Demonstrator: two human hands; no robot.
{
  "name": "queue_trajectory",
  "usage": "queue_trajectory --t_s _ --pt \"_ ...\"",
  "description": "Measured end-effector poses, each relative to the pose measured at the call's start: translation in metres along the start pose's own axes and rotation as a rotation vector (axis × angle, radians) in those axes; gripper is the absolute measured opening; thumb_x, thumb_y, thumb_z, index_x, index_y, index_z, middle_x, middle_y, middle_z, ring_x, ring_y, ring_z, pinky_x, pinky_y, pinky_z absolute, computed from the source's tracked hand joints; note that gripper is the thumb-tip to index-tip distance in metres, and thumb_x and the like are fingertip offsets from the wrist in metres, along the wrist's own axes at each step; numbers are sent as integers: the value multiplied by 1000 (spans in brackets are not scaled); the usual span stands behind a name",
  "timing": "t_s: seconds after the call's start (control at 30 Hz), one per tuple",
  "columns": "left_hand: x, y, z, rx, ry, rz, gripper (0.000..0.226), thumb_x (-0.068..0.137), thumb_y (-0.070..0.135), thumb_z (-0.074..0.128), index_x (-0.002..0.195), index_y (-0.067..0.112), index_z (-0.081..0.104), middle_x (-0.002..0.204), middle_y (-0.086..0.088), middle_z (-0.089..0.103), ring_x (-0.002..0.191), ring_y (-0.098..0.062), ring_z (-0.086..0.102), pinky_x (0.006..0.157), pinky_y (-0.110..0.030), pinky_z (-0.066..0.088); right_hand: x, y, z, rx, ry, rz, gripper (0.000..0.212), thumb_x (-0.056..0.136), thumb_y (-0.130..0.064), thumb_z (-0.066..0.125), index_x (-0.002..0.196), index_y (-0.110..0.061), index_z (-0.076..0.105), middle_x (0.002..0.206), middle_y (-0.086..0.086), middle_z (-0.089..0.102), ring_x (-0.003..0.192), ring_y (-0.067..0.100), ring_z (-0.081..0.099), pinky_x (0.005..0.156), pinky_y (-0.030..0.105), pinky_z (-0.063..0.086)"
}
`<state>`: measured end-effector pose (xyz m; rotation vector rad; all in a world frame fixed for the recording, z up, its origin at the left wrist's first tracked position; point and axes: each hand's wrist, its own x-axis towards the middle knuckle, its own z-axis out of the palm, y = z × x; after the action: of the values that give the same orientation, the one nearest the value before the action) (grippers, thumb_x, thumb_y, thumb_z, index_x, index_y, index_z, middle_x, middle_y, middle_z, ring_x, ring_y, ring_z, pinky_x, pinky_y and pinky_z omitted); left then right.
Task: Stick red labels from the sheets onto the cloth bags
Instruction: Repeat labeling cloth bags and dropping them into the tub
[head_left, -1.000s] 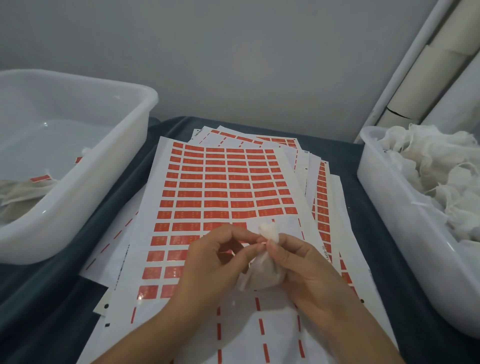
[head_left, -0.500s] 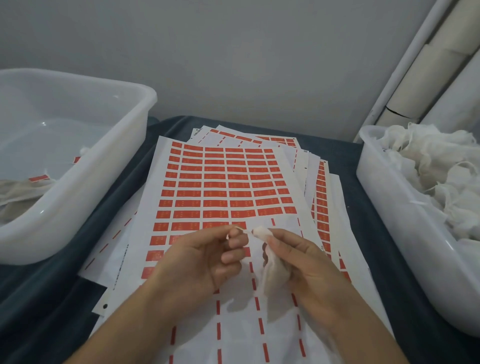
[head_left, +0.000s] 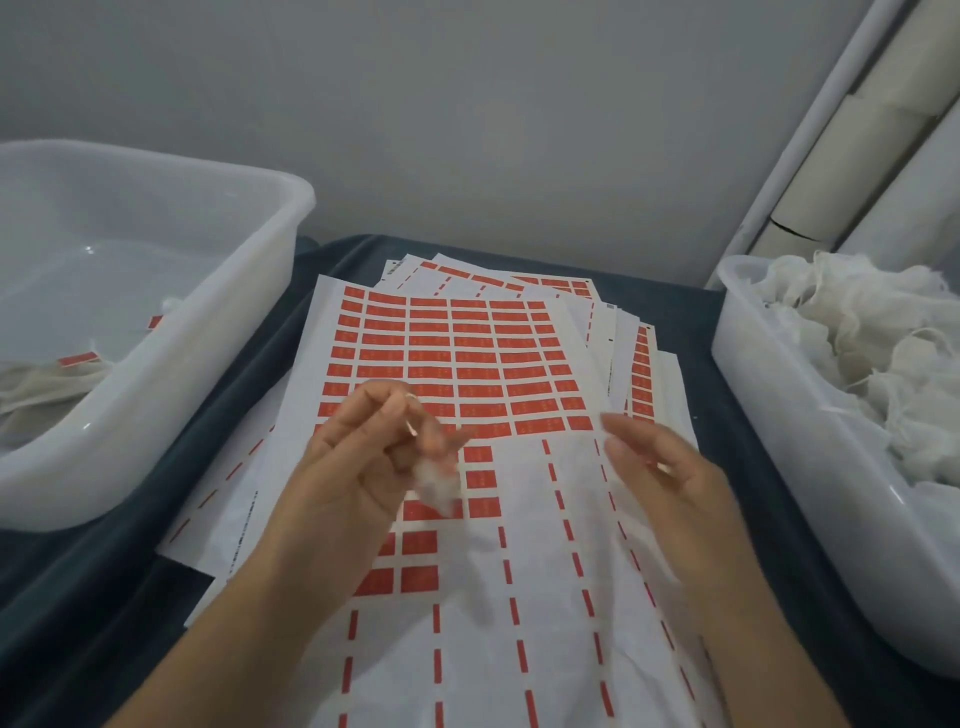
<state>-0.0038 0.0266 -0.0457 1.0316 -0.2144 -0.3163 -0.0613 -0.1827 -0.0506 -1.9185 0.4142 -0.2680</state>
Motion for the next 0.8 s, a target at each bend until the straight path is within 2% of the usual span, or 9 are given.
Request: queue_trajectory --t_s 0.07,0.1,0.13,0.17,0.27,0.37,0.63,0.73,0.8 --pt "-3 2 0 72 108 77 30 59 55 75 68 26 69 64 7 63 59 -12 61 71 -18 51 6 4 -8 -262 59 45 32 78 -50 57 108 -40 52 120 -21 54 99 2 57 86 27 48" --pt "-3 2 -1 144 155 104 26 61 54 69 71 30 72 68 12 66 63 -13 61 81 -29 56 8 6 -10 -369 42 84 38 82 -47 58 118 -38 49 127 -14 53 106 9 56 92 34 46" --pt "-3 0 -1 267 179 135 24 63 54 63 75 37 73 76 18 68 72 -10 63 91 -37 34 10 8 -11 -431 19 118 44 83 -46 58 124 -36 46 132 -10 52 111 14 56 95 38 45" --pt "-3 -1 0 431 186 162 23 64 56 58 79 46 72 85 23 68 82 -5 63 80 -25 54 10 9 -11 -453 -2 140 49 83 -47 58 128 -35 44 133 -8 52 112 16 55 96 39 45" --pt "0 -15 2 1080 68 166 22 68 59 52 89 59 61 83 32 54 84 -4 56 83 -21 50 9 9 -10 -476 -34 159 58 80 -51 59 132 -35 39 135 -9 50 114 16 54 98 40 43" --pt "0 -35 1 1445 -74 169 33 82 49 55 114 43 60 92 35 37 84 7 43 78 -1 33 8 9 -12 -516 -33 181 59 79 -51 61 132 -35 40 136 -8 50 118 19 54 98 42 43" --pt "0 -44 0 1681 -103 190 59 73 72 49 124 42 51 116 29 41 93 3 21 80 -8 14 12 1 -26 -45 -45 262 51 72 -39 72 116 -40 46 116 -14 57 95 15 62 78 37 53" --pt "-1 -44 -2 1656 -100 203 59 73 73 49 122 42 53 117 27 44 94 2 23 86 -12 15 8 0 -35 245 -259 354 67 60 -34 76 122 -34 53 109 -4 70 86 26 71 62 37 56" --pt "-1 -43 -3 1619 -116 229 61 71 73 49 122 40 55 118 23 48 94 2 26 87 -13 17 4 -1 -33 212 -415 363 66 58 -34 76 120 -33 53 104 -2 72 87 28 71 72 45 57"
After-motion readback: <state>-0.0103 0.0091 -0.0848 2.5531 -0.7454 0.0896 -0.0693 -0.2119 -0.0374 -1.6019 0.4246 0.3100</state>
